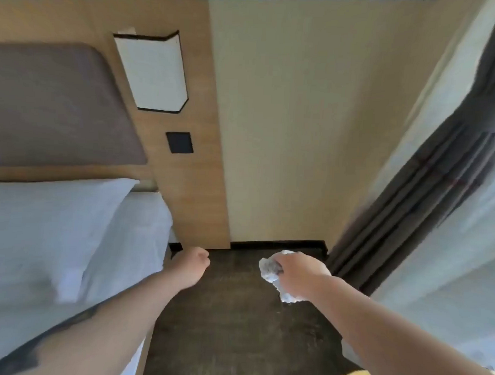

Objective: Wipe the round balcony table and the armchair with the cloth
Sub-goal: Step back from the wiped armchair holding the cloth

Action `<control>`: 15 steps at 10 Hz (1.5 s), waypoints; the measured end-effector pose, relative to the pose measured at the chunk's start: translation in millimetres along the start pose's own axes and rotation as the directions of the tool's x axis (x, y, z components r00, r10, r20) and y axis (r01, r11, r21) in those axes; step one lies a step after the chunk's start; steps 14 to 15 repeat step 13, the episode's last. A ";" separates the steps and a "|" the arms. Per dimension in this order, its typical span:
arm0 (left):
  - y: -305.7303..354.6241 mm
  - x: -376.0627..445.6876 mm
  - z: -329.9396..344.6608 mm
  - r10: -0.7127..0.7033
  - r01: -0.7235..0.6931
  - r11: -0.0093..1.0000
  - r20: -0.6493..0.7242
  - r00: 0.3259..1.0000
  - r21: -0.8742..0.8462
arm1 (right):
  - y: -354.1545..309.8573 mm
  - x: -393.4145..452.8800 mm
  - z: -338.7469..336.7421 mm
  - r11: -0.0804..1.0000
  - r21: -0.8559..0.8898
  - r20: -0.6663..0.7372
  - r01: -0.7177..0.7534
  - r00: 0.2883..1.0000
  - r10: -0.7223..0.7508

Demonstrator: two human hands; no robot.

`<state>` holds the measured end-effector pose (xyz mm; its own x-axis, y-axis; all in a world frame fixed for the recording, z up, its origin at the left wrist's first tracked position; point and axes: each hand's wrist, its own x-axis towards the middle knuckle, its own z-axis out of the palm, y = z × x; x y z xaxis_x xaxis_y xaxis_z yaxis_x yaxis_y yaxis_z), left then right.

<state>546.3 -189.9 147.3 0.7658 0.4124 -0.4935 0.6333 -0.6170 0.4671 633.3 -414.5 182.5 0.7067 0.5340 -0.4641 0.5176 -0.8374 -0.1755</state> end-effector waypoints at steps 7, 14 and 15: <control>-247.8 -172.8 -46.2 -0.798 0.455 0.592 -0.404 0.447 -0.665 | -350.7 110.1 30.2 0.422 -0.239 0.339 0.874 0.483 -0.807; -435.1 -276.9 -37.7 -0.953 0.304 0.282 -0.230 0.197 -0.910 | -542.8 0.9 166.5 0.169 -0.209 0.664 0.963 0.267 -0.699; -435.1 -276.9 -37.7 -0.953 0.304 0.282 -0.230 0.197 -0.910 | -542.8 0.9 166.5 0.169 -0.209 0.664 0.963 0.267 -0.699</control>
